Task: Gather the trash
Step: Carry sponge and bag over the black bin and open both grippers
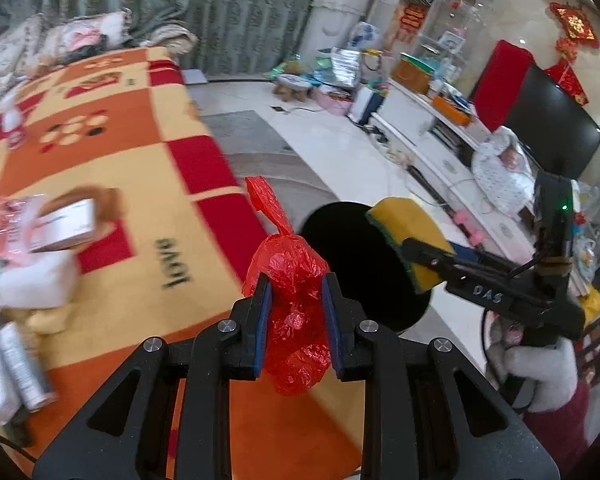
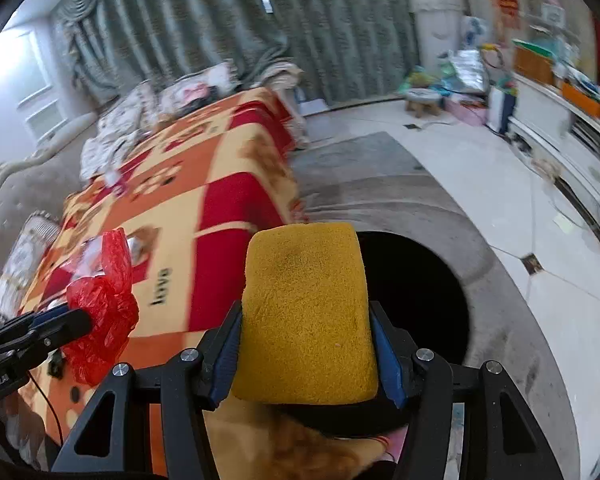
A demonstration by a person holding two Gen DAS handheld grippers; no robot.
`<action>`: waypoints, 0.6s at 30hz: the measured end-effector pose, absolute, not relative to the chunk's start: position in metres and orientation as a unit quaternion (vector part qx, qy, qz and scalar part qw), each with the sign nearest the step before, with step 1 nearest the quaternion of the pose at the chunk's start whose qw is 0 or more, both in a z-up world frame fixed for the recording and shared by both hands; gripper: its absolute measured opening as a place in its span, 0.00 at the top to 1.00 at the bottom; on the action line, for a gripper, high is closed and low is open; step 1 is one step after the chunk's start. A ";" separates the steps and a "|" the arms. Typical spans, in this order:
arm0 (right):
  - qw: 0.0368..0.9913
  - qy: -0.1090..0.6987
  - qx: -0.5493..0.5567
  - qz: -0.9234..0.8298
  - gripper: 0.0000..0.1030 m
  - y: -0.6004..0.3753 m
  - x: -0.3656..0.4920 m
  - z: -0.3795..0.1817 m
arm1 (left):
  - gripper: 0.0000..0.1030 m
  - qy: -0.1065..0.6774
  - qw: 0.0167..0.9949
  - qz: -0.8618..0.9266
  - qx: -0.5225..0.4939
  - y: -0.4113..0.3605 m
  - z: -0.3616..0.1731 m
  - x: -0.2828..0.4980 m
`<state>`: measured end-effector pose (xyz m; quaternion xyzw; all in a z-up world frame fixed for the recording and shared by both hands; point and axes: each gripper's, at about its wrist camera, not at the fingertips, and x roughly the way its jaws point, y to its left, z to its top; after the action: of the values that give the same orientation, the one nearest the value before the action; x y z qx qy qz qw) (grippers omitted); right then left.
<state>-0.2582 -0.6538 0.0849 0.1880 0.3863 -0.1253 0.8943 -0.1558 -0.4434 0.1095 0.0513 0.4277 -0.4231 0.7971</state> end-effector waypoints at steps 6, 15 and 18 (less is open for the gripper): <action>0.884 0.390 0.212 -0.151 0.44 -0.685 -0.269 0.072 | 0.71 0.430 0.777 -0.459 0.029 -0.483 0.099 -0.156; 0.881 0.390 0.219 -0.158 0.29 -0.688 -0.266 0.062 | 0.45 0.455 0.775 -0.439 0.014 -0.487 0.087 -0.140; 0.880 0.395 0.215 -0.152 0.29 -0.682 -0.263 0.060 | 0.45 0.456 0.785 -0.419 0.023 -0.475 0.086 -0.140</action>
<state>-0.2632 -0.6818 0.0600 0.2147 0.3955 -0.1515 0.8801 -0.1397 -0.4749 0.0862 0.0230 0.4556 -0.4187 0.7852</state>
